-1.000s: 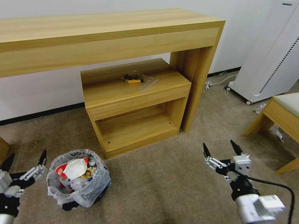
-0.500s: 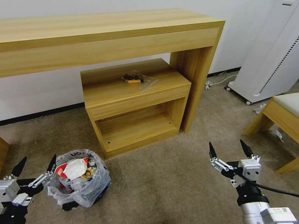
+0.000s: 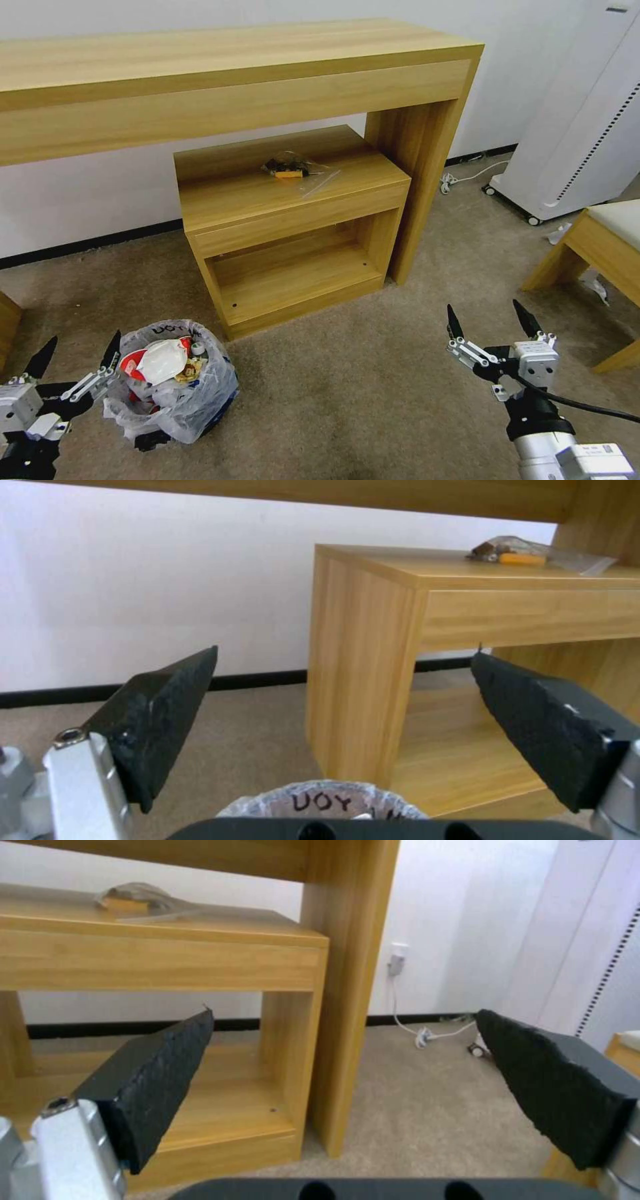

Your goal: Pick up the trash bin and place the garbage on the floor into it.

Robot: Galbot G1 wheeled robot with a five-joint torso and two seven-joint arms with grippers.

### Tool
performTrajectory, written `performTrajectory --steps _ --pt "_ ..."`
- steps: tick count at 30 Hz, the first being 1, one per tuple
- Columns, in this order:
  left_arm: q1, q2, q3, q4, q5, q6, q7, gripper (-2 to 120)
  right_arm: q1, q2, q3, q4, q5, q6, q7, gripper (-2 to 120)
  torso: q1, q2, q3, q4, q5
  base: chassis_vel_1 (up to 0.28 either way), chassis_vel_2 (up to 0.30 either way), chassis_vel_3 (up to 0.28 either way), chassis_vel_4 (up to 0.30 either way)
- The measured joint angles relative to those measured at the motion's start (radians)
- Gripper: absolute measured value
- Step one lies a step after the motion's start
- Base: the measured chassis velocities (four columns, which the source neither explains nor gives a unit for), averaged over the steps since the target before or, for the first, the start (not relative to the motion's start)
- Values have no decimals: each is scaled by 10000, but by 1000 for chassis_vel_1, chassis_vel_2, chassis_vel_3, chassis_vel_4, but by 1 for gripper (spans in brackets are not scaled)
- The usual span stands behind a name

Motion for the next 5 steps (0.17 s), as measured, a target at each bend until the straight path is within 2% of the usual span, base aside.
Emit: performTrajectory --steps 2,5 --pt "0 1 -1 0 0 2 -1 100 1 0 -1 -1 0 0 -1 100 0 0 0 0 0 0 0 0 0" --pt "-1 2 -1 1 0 4 -3 100 1 0 0 -3 1 0 -1 100 0 0 0 0 0 54 45 46 56"
